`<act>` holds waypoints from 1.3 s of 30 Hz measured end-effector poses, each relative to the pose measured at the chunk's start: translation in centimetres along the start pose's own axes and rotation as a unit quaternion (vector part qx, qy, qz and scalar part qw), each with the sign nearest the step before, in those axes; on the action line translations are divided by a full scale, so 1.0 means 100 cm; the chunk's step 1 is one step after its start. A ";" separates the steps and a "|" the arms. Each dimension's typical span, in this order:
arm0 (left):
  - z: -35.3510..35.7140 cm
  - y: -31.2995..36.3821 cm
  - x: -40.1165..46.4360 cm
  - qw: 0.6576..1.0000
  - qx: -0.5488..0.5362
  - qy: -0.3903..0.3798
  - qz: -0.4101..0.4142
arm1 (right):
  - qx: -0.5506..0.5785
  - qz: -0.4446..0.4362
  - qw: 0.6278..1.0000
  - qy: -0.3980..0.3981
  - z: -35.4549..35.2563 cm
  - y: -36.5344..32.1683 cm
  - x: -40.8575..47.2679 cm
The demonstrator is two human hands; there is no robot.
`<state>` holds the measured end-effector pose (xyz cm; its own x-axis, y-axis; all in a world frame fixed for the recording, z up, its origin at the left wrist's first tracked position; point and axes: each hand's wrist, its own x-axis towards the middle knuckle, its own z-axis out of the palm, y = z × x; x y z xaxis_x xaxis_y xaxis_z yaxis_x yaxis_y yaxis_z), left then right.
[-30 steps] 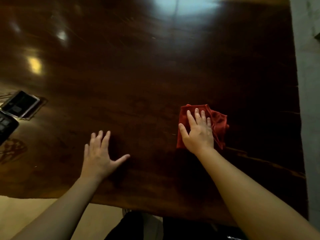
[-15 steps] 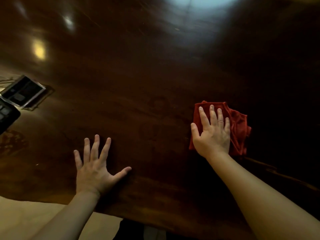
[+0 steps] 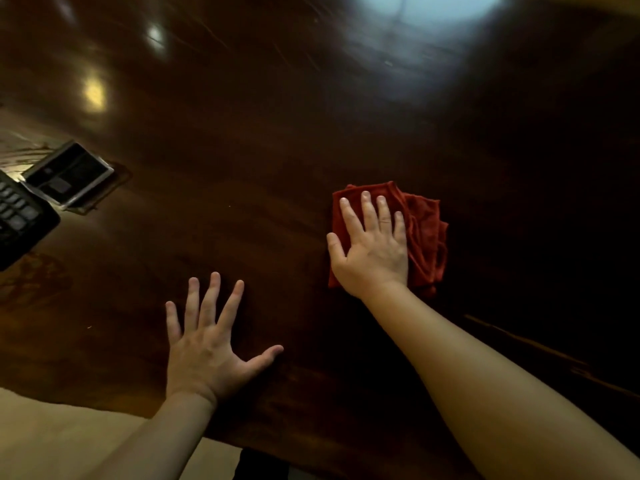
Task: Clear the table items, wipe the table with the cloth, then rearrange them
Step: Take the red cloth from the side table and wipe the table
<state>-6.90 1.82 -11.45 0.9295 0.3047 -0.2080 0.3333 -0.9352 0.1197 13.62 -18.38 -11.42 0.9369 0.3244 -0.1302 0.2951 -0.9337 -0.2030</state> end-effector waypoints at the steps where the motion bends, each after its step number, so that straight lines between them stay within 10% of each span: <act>1: 0.000 0.000 0.000 1.000 -0.002 0.001 -0.001 | 0.004 -0.010 1.000 -0.002 0.002 -0.010 0.001; 17: 0.002 -0.005 -0.001 1.000 -0.008 -0.015 0.008 | 0.060 -0.115 0.991 -0.042 0.022 -0.038 -0.143; 39: -0.002 -0.004 -0.001 1.000 -0.015 0.000 -0.005 | -0.028 0.079 0.996 -0.026 -0.008 0.102 -0.098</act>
<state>-7.12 2.15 -11.25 0.9262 0.3135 -0.2093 0.3468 -0.9263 0.1474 7.55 -31.21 -11.46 0.9621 0.1785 -0.2060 0.1557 -0.9802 -0.1220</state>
